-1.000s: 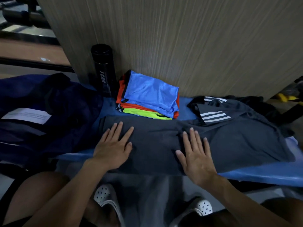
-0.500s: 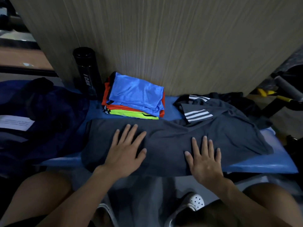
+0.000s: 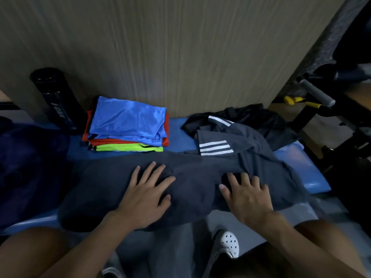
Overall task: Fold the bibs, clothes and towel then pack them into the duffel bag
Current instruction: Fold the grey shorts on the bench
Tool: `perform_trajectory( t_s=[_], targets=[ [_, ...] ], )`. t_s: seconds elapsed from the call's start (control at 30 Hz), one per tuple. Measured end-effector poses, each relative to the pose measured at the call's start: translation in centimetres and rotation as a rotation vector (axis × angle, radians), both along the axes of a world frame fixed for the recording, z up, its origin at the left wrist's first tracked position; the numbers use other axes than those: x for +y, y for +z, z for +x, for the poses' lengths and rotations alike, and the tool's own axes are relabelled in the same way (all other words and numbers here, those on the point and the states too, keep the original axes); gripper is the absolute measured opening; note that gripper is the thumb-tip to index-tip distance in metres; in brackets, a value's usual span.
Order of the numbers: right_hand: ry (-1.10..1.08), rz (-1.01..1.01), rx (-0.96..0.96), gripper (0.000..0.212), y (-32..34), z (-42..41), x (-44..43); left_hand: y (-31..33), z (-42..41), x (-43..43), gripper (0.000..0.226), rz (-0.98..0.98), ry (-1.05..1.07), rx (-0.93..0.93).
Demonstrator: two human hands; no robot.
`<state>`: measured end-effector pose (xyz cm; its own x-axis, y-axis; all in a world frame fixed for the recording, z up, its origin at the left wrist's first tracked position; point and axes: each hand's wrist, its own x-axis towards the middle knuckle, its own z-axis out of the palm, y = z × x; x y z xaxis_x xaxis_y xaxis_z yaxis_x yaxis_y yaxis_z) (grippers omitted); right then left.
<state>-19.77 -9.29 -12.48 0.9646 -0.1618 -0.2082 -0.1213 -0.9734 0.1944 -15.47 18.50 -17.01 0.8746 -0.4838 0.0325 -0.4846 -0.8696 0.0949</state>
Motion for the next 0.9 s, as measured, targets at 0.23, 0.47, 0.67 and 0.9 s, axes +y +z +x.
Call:
perform_trajectory(
  t_s=[0.23,0.47,0.67,0.9],
  targets=[
    [-0.031,0.05,0.03,0.07,-0.3,0.9,-3.9,-0.3,0.9,-4.3,0.053,0.005,-0.112,-0.025],
    [0.001,0.308,-0.573,0.027,2.5,9.5,-6.9,4.8,8.9,-11.6,0.036,-0.374,-0.15,-0.111],
    [-0.185,0.513,-0.516,0.036,1.3,14.6,-10.1,7.0,19.0,-18.8,0.045,-0.549,0.06,0.202],
    [-0.176,0.518,-0.478,0.038,0.3,17.1,-12.2,4.0,24.3,-21.6,0.033,-0.594,0.18,0.405]
  ],
)
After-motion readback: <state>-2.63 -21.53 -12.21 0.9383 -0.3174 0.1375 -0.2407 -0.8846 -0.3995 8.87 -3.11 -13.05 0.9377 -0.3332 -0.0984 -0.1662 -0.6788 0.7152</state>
